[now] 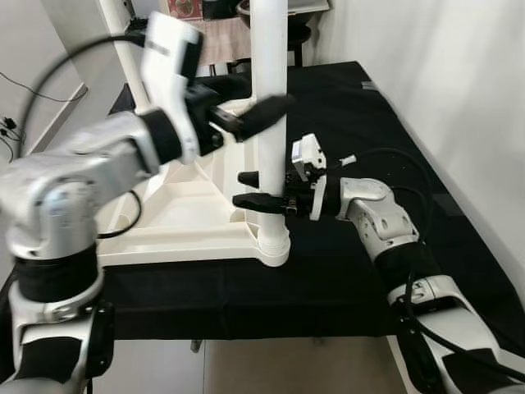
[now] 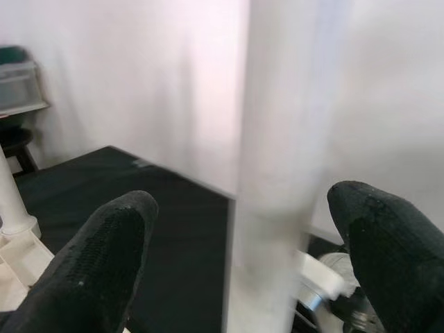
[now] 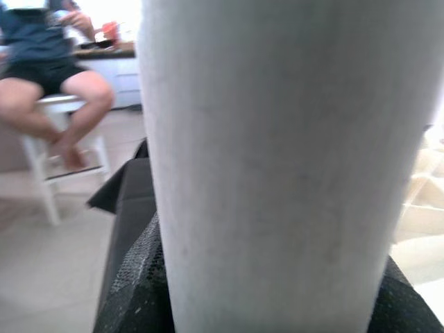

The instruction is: Building children table

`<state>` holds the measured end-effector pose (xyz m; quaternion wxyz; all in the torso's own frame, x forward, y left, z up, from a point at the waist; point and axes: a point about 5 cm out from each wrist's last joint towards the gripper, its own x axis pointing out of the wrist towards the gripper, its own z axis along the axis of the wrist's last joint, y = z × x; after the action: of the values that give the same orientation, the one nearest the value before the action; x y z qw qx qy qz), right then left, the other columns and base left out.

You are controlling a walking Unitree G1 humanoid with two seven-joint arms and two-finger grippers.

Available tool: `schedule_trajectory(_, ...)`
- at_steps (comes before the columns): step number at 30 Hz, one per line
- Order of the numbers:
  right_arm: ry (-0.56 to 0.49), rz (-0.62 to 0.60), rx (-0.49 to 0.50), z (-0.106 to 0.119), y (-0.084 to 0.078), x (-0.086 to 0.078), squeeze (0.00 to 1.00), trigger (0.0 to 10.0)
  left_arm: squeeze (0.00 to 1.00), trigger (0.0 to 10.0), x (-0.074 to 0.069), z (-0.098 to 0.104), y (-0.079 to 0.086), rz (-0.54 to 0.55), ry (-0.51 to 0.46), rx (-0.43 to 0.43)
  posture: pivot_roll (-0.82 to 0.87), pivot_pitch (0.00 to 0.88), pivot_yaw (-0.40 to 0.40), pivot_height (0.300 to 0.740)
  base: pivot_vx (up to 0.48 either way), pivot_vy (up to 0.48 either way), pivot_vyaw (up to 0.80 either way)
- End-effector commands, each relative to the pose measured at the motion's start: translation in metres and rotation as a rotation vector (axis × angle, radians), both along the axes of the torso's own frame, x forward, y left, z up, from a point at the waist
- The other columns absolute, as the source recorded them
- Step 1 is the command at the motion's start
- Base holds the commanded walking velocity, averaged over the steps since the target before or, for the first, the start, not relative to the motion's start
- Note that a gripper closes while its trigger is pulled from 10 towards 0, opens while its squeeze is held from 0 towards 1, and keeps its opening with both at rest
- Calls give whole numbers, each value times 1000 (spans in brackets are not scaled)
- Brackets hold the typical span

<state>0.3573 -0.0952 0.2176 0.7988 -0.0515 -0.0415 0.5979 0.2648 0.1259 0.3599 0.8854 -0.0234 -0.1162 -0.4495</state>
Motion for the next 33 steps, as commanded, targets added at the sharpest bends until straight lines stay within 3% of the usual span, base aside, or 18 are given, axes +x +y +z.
schedule_trajectory(1,27,-119,-8,-10,-9,0,0,0,0,10000,-22,-4,9,-62,-12,56,6,114,36,740,0,0,0)
schedule_trajectory(8,100,-288,-37,-31,-12,-19,0,0,0,10000,-60,-39,28,-95,83,127,6,130,28,740,0,0,0)
schedule_trajectory(9,125,-351,-74,-40,-5,-24,0,0,0,10000,-60,-52,33,-22,126,120,8,137,28,740,0,0,0)
schedule_trajectory(10,152,-550,-109,-50,0,-23,0,0,0,10000,-59,-66,37,52,171,125,8,137,28,740,0,0,0)
schedule_trajectory(11,152,-550,-109,-50,0,-23,0,0,0,10000,-59,-66,37,52,171,125,8,137,28,740,0,0,0)
schedule_trajectory(12,192,-668,-123,-62,12,-35,0,0,0,10000,-60,-85,41,143,234,119,-13,138,37,740,0,0,0)
schedule_trajectory(14,192,-668,-123,-62,12,-35,0,0,0,10000,-60,-85,41,143,234,119,-13,138,37,740,0,0,0)
schedule_trajectory(16,231,-812,-107,-68,23,-48,0,0,0,10000,-62,-120,47,306,344,119,-3,139,36,740,0,0,0)
schedule_trajectory(19,237,-834,-92,-67,26,-50,0,0,0,10000,-64,-134,49,372,387,126,-3,139,36,740,0,0,0)
schedule_trajectory(21,232,-860,-77,-62,29,-43,0,0,0,10000,-70,-165,38,420,457,144,4,133,34,740,0,0,0)
schedule_trajectory(25,229,-876,-103,-60,29,-41,0,0,0,10000,-76,-184,25,414,493,136,2,131,33,740,0,0,0)
schedule_trajectory(26,225,-885,-114,-60,27,-40,0,5686,0,10000,-77,-190,22,413,502,153,-1,130,33,740,0,0,0)
schedule_trajectory(27,225,-885,-114,-60,27,-40,0,5686,0,10000,-77,-190,22,413,502,153,-1,130,33,740,0,0,0)
schedule_trajectory(28,228,-907,-118,-59,26,-40,0,10000,0,10000,-79,-195,19,413,487,180,-8,130,36,740,0,0,0)
schedule_trajectory(30,231,-908,-113,-56,25,-40,0,10000,0,10000,-78,-196,19,425,461,183,-9,130,34,740,0,0,0)
schedule_trajectory(31,232,-907,-91,-53,25,-40,1000,10000,0,10000,-76,-196,20,451,433,189,-8,130,34,740,0,0,0)
schedule_trajectory(33,240,-882,-50,-48,25,-40,1000,10000,0,10000,-75,-196,21,477,404,187,-7,128,33,740,0,0,0)
